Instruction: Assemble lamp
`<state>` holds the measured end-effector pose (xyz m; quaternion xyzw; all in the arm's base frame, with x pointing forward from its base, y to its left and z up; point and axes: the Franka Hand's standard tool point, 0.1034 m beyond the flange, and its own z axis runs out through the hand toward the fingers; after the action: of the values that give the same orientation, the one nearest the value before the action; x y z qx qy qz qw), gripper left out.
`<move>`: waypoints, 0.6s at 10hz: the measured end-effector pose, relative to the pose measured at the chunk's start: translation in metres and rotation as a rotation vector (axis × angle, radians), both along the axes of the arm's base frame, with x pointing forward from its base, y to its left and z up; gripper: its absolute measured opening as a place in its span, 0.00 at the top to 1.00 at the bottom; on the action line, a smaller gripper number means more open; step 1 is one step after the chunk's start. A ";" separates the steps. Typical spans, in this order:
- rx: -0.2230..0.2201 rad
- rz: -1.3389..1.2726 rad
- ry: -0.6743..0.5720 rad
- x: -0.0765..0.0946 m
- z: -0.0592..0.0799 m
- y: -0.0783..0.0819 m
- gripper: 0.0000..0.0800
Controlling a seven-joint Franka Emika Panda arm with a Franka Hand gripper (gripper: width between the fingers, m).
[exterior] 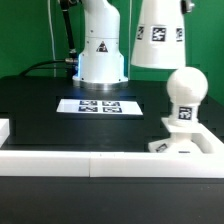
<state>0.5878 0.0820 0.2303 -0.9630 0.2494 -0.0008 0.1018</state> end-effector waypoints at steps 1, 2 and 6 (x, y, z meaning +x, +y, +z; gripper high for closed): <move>0.002 -0.001 0.009 0.007 0.003 0.004 0.94; 0.004 -0.018 0.016 0.014 0.006 0.009 0.94; -0.002 -0.019 0.027 0.019 -0.007 0.026 0.94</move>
Offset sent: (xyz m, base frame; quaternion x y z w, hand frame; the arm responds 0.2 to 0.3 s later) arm 0.0148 0.0211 0.0037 -0.0125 -0.0012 0.0268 0.9996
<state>0.6070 0.1083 0.2231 -0.9607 0.2599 0.0111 0.0974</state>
